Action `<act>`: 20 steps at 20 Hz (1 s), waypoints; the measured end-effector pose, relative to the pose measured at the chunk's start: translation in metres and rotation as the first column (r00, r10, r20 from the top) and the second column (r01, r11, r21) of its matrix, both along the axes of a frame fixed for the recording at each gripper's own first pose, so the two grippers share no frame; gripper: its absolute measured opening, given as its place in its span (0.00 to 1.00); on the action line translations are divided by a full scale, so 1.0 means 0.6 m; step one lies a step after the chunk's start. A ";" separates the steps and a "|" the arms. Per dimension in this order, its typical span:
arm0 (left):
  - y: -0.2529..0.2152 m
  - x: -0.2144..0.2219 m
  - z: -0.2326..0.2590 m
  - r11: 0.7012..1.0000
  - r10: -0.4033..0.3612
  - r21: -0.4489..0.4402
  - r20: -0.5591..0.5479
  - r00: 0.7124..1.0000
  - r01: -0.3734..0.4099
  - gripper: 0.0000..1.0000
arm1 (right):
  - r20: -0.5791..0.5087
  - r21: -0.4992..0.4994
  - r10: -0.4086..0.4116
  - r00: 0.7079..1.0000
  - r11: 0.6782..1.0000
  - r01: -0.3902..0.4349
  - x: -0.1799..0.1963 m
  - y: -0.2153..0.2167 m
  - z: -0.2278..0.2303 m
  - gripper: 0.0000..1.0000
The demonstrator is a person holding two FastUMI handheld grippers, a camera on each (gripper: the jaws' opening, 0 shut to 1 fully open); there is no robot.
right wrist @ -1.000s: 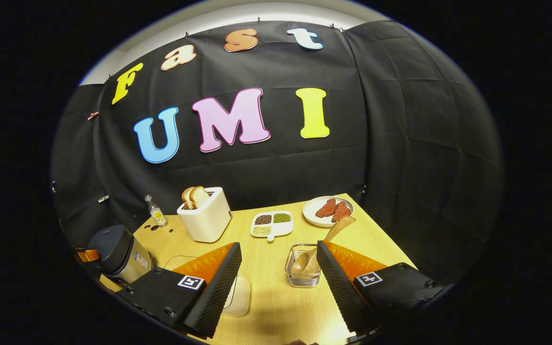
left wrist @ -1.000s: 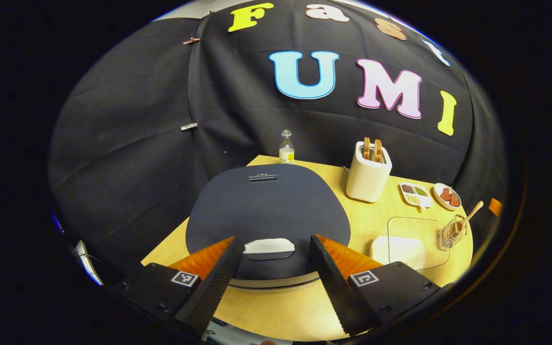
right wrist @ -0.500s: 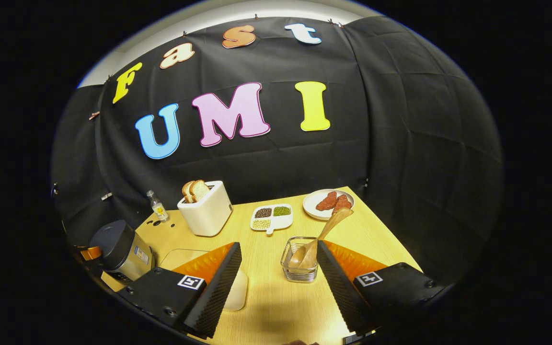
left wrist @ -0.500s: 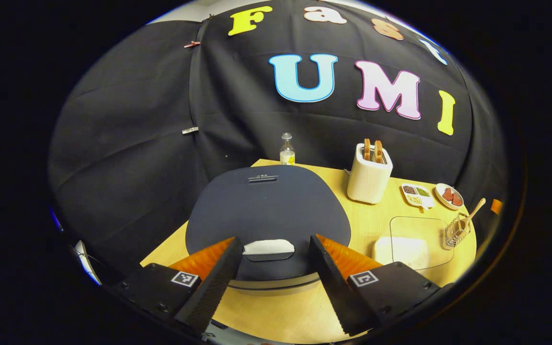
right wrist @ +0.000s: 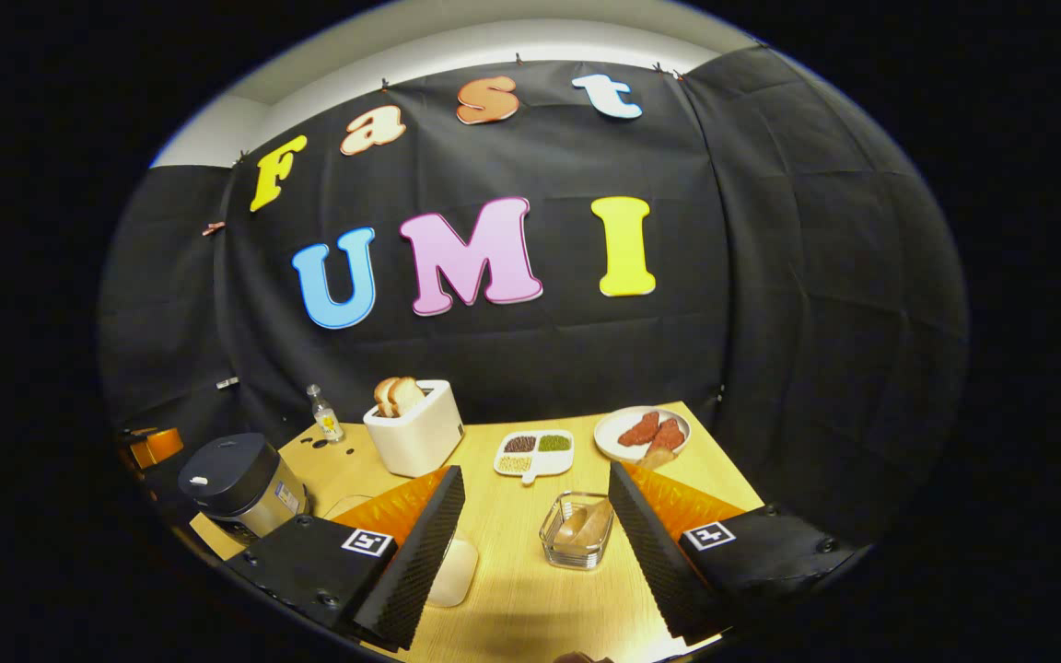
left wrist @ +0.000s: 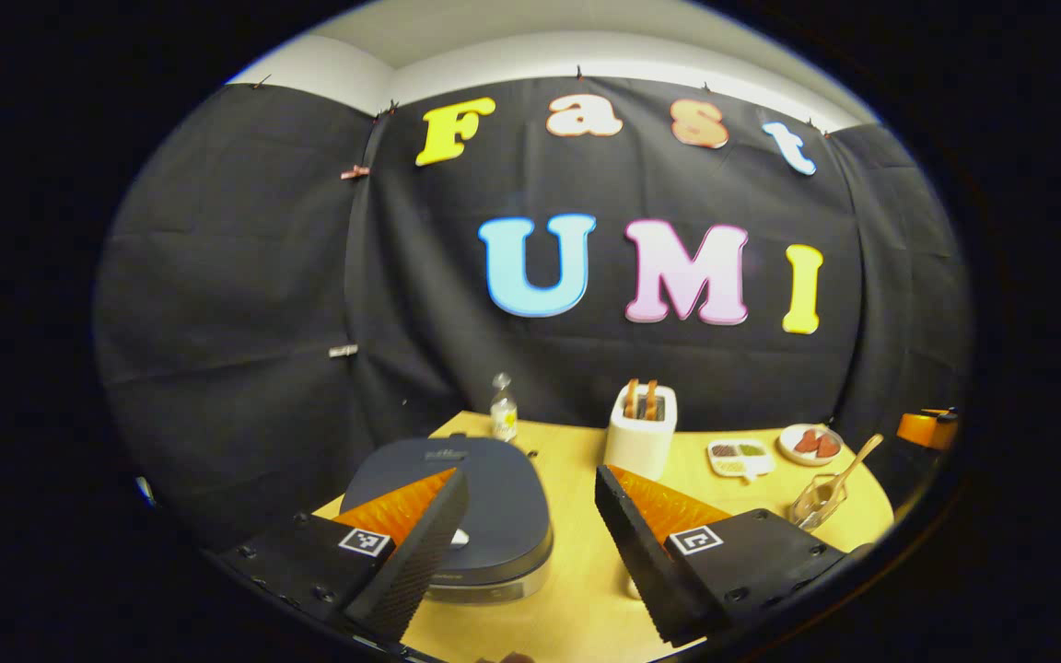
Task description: Close the left gripper, press the button to open the rice cooker; take a wooden spoon from the chopstick holder with the right hand, scoop a spoonful of rice and pour it into the rice cooker, then put the wooden spoon back into the chopstick holder.
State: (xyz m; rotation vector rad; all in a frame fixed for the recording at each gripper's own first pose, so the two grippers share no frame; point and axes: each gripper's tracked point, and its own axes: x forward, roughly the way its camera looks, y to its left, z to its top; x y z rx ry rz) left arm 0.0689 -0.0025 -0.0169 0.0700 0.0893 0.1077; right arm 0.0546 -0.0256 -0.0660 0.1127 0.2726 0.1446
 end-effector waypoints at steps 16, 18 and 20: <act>-0.112 -0.073 0.055 0.932 -0.362 -0.008 0.060 0.930 0.363 0.94 | 0.140 -0.061 -0.182 0.973 0.979 0.192 -0.193 0.057 0.123 0.98; -0.115 -0.073 0.054 0.922 -0.384 -0.027 0.061 0.921 0.386 0.94 | 0.141 -0.069 -0.207 0.968 0.973 0.218 -0.207 0.052 0.128 0.98; -0.115 -0.074 0.045 0.917 -0.393 -0.043 0.054 0.918 0.396 0.94 | 0.138 -0.079 -0.226 0.964 0.968 0.238 -0.220 0.045 0.126 0.98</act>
